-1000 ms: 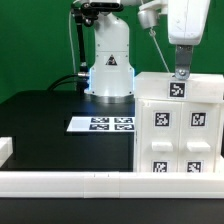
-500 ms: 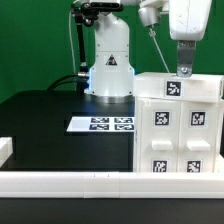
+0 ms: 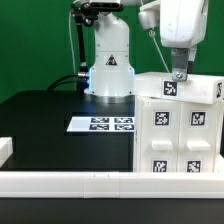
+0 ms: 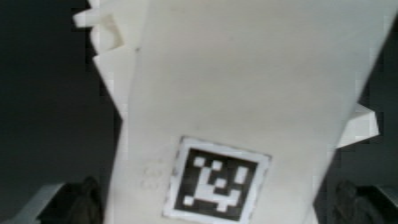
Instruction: Assemble cabinet
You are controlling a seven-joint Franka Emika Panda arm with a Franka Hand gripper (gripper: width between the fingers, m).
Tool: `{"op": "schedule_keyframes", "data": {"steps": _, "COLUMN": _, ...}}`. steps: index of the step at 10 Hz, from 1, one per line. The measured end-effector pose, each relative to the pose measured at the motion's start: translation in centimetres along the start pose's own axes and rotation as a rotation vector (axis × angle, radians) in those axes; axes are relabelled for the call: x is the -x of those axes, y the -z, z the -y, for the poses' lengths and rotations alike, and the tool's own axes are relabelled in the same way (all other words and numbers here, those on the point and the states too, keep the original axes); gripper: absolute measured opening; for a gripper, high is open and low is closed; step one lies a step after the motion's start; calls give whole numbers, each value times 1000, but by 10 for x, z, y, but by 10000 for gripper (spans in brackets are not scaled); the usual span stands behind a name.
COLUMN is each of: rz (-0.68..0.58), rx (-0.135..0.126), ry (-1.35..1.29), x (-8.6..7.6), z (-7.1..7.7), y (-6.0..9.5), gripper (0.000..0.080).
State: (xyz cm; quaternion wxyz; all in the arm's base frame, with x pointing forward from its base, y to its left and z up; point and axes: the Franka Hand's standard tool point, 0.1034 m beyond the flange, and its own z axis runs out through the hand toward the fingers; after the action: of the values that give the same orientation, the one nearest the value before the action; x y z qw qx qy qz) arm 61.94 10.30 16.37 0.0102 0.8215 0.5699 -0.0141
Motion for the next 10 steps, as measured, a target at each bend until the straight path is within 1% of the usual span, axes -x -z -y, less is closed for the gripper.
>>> {"op": "schedule_keyframes", "data": {"steps": 2, "rz": 17, "rx": -25, "ry": -66, "x": 0, "z": 1, "y": -3, "gripper": 649}}
{"op": "schedule_keyframes", "data": {"steps": 4, "rz": 21, "rx": -32, "ry": -86, "x": 1, "z": 2, "y": -4, "gripper": 649}}
{"op": "schedule_keyframes", "data": {"steps": 7, "rz": 23, "rx": -36, "ry": -89, "x": 3, "z": 2, "y": -10, "gripper": 649}}
{"op": "schedule_keyframes", "data": {"steps": 8, "rz": 23, "rx": -35, "ry": -100, "x": 3, "z": 2, "y": -9, "gripper": 606}}
{"op": "schedule_keyframes", "data": {"steps": 9, "rz": 23, "rx": -35, "ry": -115, "x": 3, "z": 2, "y": -9, "gripper": 606}}
{"op": "schedule_keyframes", "data": {"steps": 10, "rz": 24, "rx": -35, "ry": -146, "x": 3, "z": 2, "y": -10, "gripper": 551}}
